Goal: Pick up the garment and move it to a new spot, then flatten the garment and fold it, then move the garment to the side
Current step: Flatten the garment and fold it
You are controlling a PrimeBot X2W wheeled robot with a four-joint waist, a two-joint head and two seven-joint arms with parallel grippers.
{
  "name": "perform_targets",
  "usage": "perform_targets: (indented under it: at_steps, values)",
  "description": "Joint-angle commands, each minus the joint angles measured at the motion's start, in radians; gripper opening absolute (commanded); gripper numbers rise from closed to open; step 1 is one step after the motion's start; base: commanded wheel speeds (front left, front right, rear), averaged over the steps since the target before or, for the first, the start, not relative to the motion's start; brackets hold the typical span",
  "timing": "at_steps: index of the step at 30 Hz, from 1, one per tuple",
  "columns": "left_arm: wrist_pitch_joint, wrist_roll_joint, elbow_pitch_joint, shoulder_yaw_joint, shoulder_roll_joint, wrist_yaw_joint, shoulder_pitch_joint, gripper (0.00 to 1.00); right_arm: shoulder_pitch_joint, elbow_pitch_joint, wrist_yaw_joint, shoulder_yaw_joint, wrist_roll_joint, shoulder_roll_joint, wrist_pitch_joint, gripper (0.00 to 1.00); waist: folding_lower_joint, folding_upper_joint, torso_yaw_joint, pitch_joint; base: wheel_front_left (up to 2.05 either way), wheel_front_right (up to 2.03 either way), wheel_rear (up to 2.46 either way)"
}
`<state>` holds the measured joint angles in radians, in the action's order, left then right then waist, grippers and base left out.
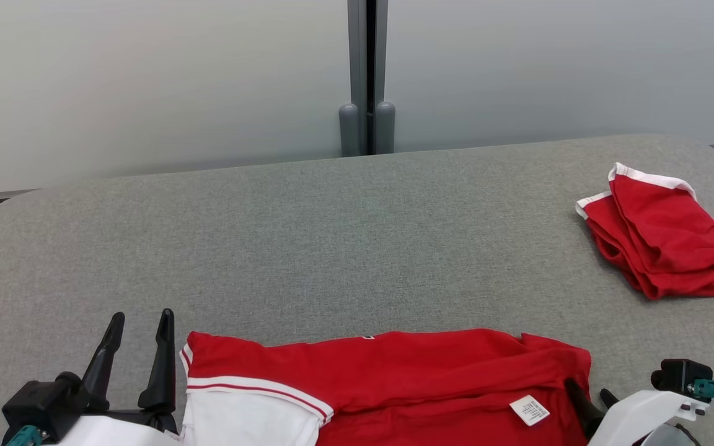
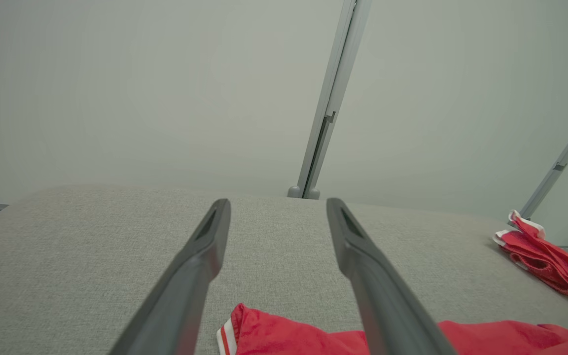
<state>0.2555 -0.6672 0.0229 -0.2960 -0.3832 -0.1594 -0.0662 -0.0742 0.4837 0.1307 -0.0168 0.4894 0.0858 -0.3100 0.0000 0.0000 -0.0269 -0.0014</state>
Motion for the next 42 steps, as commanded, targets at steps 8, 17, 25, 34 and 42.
perform_targets:
  at_steps: [8, 17, 25, 34, 42]
  values:
    - [-0.01, 0.007, 0.0, -0.007, -0.006, -0.003, 0.017, 1.0, -0.064, 0.09, 0.0, -0.067, -0.028, -0.03, -0.106, 1.0, 0.0, 0.0, 0.028, 0.01, 0.0, 0.0, 0.0]
    - [-0.014, 0.002, 0.007, -0.008, -0.011, -0.011, 0.006, 1.0, -0.085, 0.055, 0.0, -0.028, 0.041, -0.032, -0.054, 0.0, 0.0, 0.0, 0.035, 0.015, 0.0, 0.0, 0.0]
    - [-0.011, 0.006, 0.016, -0.003, -0.01, -0.025, 0.004, 1.0, -0.119, -0.002, 0.0, -0.095, 0.021, 0.045, -0.031, 0.0, 0.0, 0.0, 0.016, 0.017, 0.0, 0.0, 0.0]
    - [-0.01, 0.005, 0.01, -0.011, -0.006, -0.025, -0.002, 1.0, -0.097, -0.191, 0.0, -0.084, 0.051, 0.032, -0.112, 0.0, 0.0, 0.0, 0.028, -0.002, 0.0, 0.0, 0.0]
    - [-0.031, 0.004, 0.011, -0.017, -0.021, -0.026, 0.009, 1.0, -0.016, -0.447, 0.0, 0.065, 0.18, -0.026, -0.238, 0.0, 0.0, 0.0, 0.103, -0.006, 0.0, 0.0, 0.0]
